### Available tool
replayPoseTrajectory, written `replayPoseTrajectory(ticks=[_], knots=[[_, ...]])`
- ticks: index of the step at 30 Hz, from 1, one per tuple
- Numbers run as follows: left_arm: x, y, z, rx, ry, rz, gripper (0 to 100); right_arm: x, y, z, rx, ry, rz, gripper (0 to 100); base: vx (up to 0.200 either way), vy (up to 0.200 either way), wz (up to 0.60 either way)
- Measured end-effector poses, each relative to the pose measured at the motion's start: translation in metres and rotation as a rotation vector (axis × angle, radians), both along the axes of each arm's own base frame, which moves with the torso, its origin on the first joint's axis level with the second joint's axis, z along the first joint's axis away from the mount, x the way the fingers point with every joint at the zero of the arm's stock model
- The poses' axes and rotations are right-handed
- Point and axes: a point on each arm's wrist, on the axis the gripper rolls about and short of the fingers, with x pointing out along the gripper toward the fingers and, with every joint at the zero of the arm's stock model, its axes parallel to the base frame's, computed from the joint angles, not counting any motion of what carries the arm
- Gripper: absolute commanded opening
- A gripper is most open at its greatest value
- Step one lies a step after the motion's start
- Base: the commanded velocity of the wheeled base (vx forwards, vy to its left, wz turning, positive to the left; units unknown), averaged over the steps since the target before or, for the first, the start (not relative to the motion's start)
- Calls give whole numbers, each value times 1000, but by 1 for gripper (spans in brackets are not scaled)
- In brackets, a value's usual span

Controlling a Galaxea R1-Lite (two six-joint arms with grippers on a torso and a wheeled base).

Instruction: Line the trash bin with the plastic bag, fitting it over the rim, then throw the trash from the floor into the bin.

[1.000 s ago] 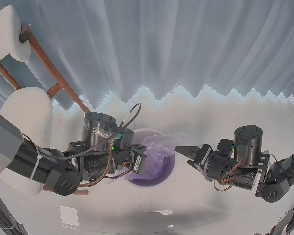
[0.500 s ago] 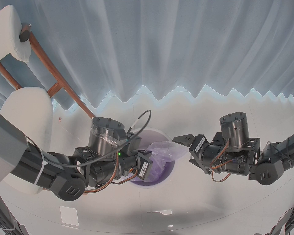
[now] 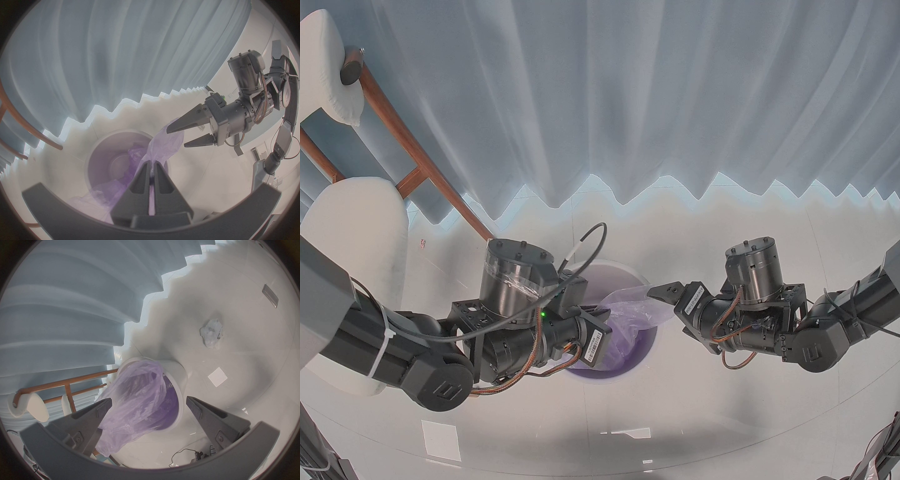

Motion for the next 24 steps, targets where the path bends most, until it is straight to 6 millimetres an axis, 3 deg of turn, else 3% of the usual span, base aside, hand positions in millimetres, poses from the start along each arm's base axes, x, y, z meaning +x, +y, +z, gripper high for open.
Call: replayPoseTrajectory(ticks=[18, 24], knots=[[2, 4, 3, -8, -7, 11, 0, 10, 9, -17, -20, 31, 5, 100, 0, 0, 0], [2, 4, 4, -14, -7, 4, 0, 19, 15, -13, 0, 10, -1, 100, 0, 0, 0]])
